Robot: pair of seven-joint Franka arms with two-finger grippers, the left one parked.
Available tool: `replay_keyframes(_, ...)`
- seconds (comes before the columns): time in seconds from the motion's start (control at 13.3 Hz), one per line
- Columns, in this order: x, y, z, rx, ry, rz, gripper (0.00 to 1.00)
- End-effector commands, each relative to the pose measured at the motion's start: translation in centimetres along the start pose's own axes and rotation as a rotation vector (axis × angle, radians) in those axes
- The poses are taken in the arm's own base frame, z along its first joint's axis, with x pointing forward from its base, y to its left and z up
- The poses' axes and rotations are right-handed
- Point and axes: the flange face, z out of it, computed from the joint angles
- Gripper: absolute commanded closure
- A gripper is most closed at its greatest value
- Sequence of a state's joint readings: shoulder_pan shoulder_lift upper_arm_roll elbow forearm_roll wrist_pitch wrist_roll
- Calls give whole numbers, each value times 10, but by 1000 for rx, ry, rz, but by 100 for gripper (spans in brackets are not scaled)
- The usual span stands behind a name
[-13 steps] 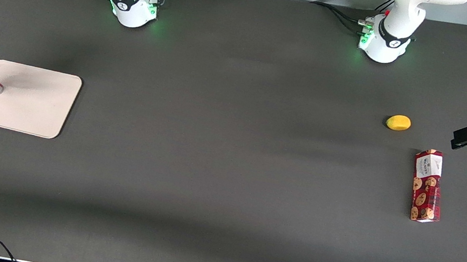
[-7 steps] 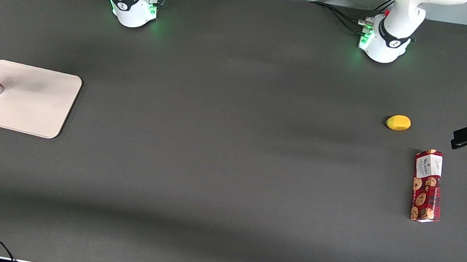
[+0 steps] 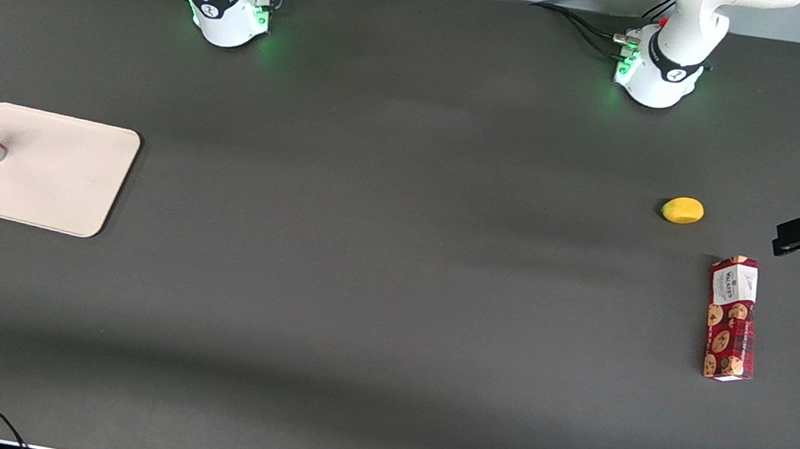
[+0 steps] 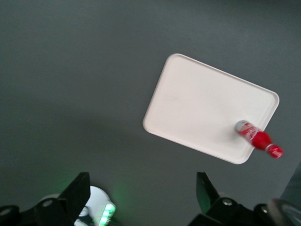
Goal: Place coke bottle on tray
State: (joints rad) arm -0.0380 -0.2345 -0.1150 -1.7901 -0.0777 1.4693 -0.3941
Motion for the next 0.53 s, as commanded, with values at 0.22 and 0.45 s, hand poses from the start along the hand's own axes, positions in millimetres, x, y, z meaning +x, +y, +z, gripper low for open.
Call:
replay_keyframes(0.22,-6,-157,-35,-38,38,162,0)
replay_keyframes(0.45,4,-158,-52,-35,76,198,0)
